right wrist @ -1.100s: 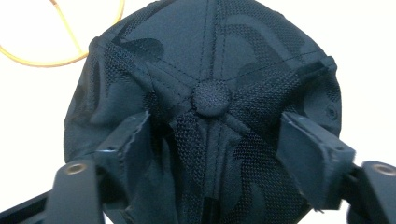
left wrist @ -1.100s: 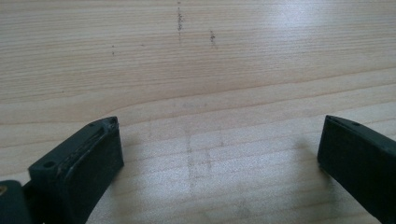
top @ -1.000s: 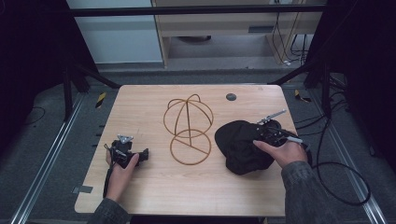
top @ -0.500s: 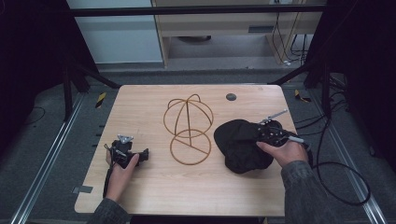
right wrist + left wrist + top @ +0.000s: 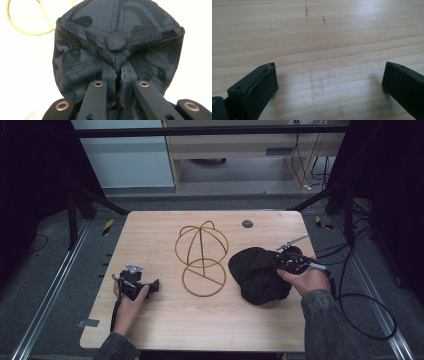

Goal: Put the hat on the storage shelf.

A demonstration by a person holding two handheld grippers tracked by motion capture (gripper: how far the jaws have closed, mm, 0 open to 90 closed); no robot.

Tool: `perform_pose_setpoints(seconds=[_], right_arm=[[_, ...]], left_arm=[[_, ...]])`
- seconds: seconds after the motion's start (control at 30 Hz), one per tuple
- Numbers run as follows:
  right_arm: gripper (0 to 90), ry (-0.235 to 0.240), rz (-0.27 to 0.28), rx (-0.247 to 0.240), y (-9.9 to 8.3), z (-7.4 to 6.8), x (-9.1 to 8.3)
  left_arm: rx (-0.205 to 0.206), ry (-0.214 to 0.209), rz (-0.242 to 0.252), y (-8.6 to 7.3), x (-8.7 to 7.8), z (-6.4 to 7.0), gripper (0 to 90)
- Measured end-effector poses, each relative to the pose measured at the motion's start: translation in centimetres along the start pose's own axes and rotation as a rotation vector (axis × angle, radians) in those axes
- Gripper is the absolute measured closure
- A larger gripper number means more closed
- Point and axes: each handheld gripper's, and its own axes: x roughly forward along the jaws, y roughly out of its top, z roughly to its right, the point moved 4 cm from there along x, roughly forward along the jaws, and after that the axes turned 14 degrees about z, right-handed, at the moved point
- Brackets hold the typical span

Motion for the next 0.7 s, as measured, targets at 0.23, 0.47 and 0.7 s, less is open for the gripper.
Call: perform_pose_setpoints(seconds=[0.23,0.47,0.7], right_arm=[[86.6,0.006,0.009,-0.009,1.8,-0.1,-1.4],[86.8,0.004,0.03,-0.012,3.2,-0.3,-3.0],[86.7,-0.005,0.078,-0.023,4.7,-0.7,-5.4]], left_arm=[[0.0,-0.002,0.001,0.0,0.0,0.0,0.0],[0.0,-0.003,0.001,0.0,0.0,0.0,0.0],[0.0,-0.004,0.003,0.0,0.0,0.1,0.0]])
